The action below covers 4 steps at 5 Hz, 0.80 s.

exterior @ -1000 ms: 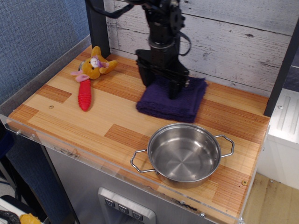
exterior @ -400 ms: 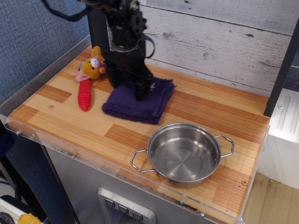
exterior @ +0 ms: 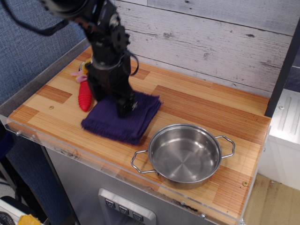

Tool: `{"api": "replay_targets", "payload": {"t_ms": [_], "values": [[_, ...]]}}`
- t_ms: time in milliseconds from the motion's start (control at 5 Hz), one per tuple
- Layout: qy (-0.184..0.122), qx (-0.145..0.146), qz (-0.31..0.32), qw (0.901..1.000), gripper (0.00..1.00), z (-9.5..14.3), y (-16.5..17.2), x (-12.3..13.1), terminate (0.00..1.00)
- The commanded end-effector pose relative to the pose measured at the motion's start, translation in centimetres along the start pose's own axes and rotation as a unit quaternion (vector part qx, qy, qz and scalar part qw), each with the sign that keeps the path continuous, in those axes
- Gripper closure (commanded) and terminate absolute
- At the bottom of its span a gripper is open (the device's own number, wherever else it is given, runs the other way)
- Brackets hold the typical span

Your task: Pick the towel lying behind vessel and place it on the side of the vessel.

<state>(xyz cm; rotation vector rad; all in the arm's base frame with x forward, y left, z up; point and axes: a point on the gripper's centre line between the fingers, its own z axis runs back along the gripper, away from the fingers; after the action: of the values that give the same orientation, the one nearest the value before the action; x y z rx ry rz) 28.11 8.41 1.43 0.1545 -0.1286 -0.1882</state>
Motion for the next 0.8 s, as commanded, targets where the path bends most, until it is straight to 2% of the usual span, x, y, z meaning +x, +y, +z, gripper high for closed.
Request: {"api": "replay_targets", "payload": {"t_ms": [0,200,400,600], "values": [[0.017,-0.002,-0.030,0.9994,0.00,0.2,-0.9,-1.9,0.00],[0.005,-0.010,-0.008,0.9999,0.00,1.1,-0.3,-0.4,0.00],[-0.023,-0.005,0.023,0.9995,0.00,2.2,0.6,1.5,0.00],[-0.052,-0.007,0.050,0.9974,0.00,4.2,1.7,3.9,0.00]]}}
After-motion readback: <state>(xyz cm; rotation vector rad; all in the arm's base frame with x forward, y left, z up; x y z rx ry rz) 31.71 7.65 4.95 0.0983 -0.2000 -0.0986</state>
